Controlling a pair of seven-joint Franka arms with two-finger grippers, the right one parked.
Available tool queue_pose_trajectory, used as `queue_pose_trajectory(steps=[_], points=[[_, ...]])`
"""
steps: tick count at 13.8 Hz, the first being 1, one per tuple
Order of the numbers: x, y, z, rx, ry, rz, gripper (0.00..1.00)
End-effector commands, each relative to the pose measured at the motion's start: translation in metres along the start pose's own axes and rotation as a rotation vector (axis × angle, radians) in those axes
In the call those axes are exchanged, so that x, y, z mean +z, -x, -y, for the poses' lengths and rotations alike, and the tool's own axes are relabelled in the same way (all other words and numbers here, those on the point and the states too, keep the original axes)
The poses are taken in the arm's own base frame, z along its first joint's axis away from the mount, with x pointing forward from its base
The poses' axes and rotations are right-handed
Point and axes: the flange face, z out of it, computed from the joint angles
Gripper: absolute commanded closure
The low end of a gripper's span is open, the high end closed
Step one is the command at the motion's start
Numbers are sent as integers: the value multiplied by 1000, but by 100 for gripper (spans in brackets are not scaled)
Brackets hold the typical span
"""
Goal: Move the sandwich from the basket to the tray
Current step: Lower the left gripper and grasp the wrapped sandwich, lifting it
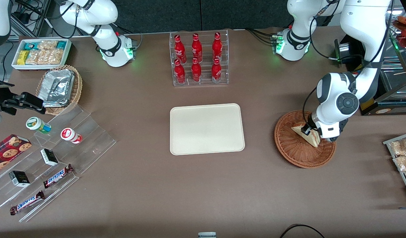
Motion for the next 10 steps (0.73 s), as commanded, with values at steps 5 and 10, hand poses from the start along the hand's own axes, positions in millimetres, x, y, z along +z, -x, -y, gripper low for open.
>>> queue_pose_trajectory(steps=[5,10], points=[[-90,23,-70,56,-65,-8,100],[-120,123,-127,382,-21,-48,100]])
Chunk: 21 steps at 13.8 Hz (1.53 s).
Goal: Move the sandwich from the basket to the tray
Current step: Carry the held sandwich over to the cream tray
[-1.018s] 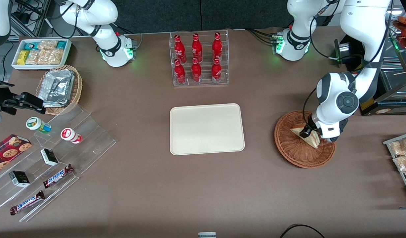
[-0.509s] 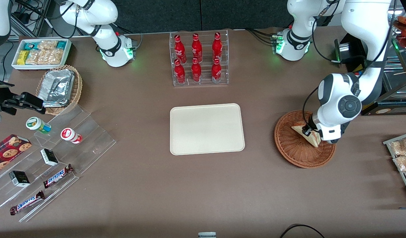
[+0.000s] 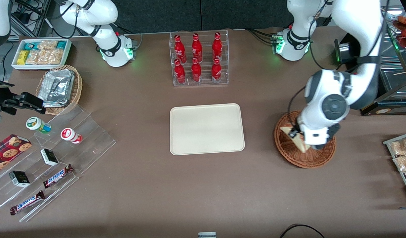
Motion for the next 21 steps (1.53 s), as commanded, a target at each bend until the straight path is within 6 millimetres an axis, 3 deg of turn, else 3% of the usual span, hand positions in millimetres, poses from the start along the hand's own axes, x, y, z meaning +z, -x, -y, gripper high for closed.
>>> queue_pose_trajectory(steps=[1,7,9,12,14,18,21], points=[[-7,42,-45,165,2,-21,100],[11,154,-163,439,96,-5,100],[21,173,-184,488,113,10,100],[43,212,-201,580,120,-13,100],[60,258,-211,604,93,-37,100],[91,285,-217,563,36,-98,100],[95,284,-217,542,26,-118,100]])
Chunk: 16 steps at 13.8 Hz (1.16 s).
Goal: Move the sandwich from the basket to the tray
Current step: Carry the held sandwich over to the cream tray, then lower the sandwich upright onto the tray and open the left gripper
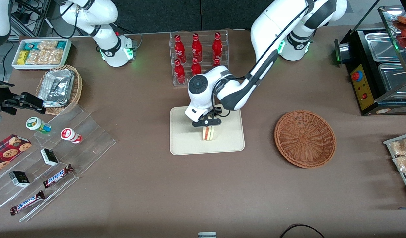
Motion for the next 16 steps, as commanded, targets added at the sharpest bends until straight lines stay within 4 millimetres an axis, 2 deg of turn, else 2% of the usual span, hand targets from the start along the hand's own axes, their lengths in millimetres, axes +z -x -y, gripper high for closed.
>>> queue_pose_trajectory(steps=[1,8,10,11,12,13,14,16], points=[[-4,-6,-4,-37,-1,-27,100],[-1,-6,-4,-62,-8,-32,100],[5,-7,-4,-60,-23,-47,100],[7,-7,-4,-61,-25,-47,92],[13,-7,-4,-60,-31,-40,57],[13,-8,-3,-61,-31,-40,10],[13,-8,-3,-61,-31,-40,0],[12,-9,-3,-59,-29,-40,0]])
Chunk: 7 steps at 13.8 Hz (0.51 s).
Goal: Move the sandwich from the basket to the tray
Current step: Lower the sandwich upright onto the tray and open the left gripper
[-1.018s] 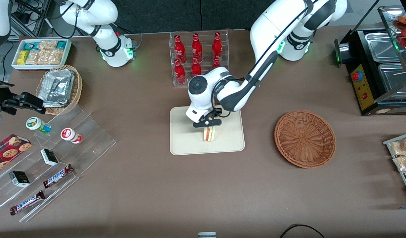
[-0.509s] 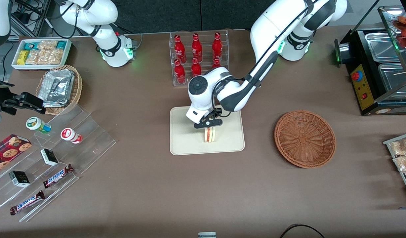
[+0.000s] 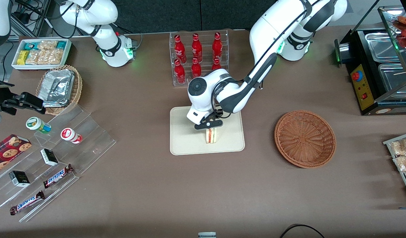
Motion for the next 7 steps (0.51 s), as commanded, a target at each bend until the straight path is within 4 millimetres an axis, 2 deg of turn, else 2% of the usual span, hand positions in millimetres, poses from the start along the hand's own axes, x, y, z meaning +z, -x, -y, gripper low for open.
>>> queue_pose_trajectory(steps=[1,2,4,6,7], points=[[-2,-4,-4,-8,-2,-18,0],[-5,-6,-4,-18,3,-20,0],[-26,-15,-7,-38,30,-33,0],[-41,-20,1,-50,0,-32,0],[-59,-23,6,-58,9,-46,0]])
